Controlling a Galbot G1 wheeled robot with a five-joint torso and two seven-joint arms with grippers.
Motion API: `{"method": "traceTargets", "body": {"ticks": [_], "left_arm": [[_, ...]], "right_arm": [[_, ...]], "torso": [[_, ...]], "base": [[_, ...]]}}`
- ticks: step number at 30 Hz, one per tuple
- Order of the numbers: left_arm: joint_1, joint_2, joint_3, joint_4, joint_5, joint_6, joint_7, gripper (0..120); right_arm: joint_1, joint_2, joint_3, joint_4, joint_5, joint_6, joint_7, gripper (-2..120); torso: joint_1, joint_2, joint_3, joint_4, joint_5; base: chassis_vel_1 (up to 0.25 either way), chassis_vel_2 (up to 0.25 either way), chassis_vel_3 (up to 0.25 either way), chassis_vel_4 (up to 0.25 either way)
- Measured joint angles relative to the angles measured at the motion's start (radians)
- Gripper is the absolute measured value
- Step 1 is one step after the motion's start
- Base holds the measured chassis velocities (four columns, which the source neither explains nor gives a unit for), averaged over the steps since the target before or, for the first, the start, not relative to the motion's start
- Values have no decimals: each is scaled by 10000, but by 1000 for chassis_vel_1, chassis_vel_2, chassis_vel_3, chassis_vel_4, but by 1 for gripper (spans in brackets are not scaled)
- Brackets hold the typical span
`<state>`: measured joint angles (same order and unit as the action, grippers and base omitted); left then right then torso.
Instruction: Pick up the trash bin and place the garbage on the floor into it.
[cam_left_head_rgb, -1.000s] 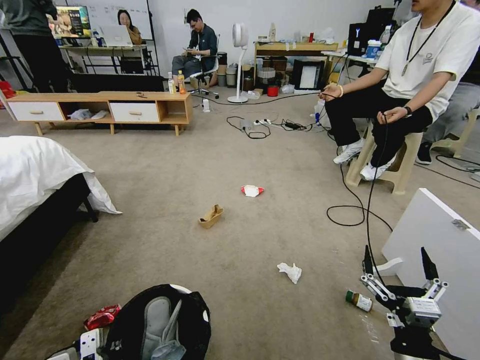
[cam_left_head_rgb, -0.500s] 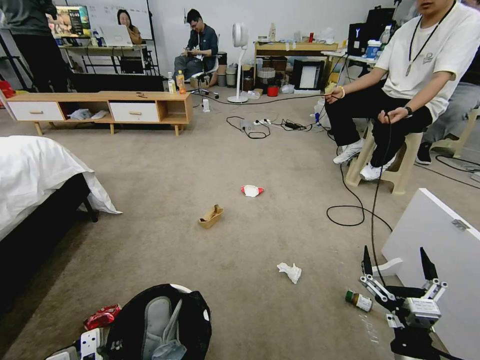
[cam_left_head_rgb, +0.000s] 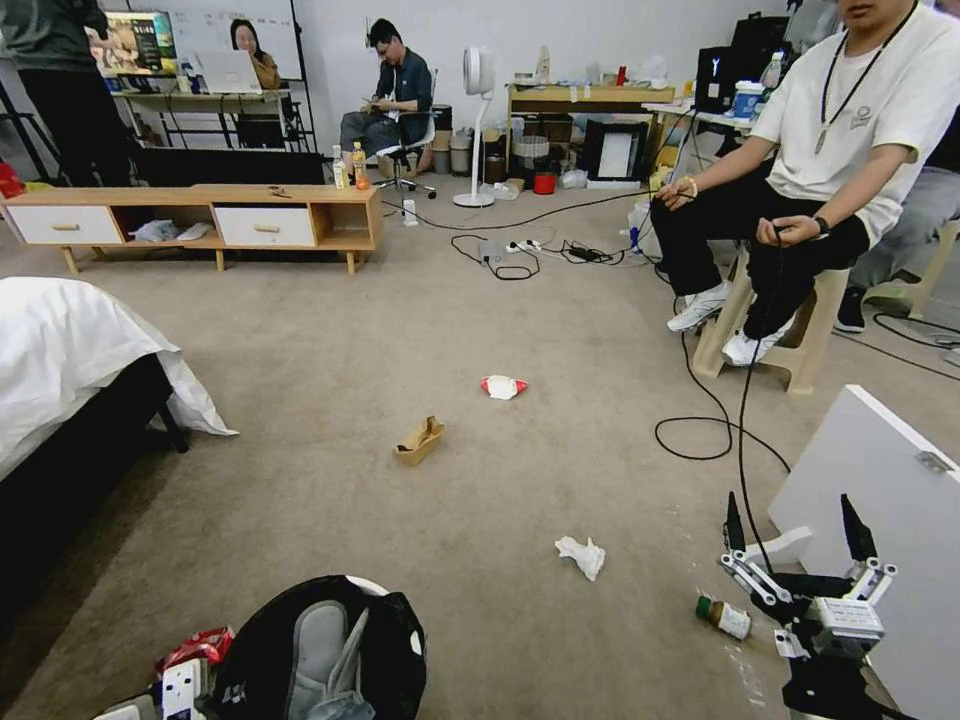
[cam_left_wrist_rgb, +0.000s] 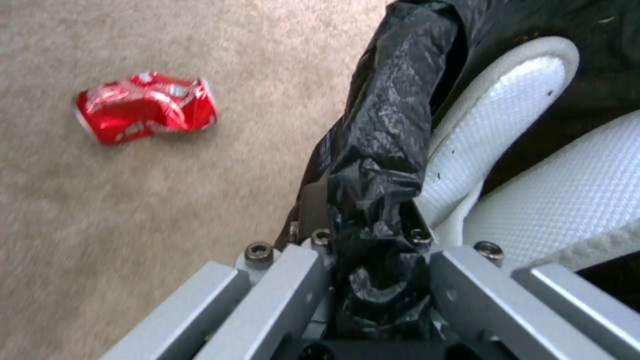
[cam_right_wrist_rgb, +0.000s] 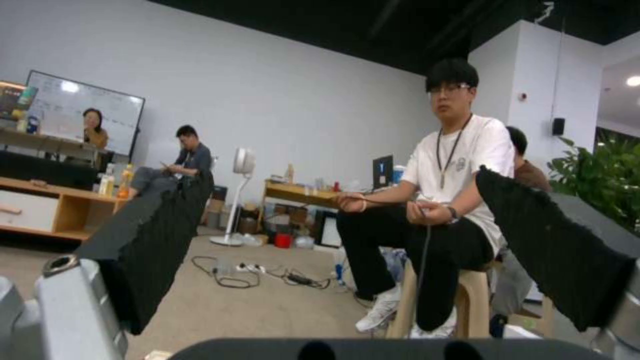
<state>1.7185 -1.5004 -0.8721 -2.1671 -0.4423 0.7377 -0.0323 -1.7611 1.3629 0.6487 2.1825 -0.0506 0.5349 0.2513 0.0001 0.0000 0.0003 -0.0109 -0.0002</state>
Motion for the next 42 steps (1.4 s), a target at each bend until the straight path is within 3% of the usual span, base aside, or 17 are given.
{"method": "traceTargets", "body": {"ticks": [16,42], "left_arm": [[46,-36,4,-28,51,-16,10,2],[90,-101,83,107,387,-85,160,2]], "right_arm": [[22,7,98,-84,-140,288,-112,100],[104,-45,152,-194,-81,369,-153,100]], "torso": [[1,0,1,0,1],[0,0,-2,1,4]], "base": [[-93,99,105,-104],[0,0,0,0]]}}
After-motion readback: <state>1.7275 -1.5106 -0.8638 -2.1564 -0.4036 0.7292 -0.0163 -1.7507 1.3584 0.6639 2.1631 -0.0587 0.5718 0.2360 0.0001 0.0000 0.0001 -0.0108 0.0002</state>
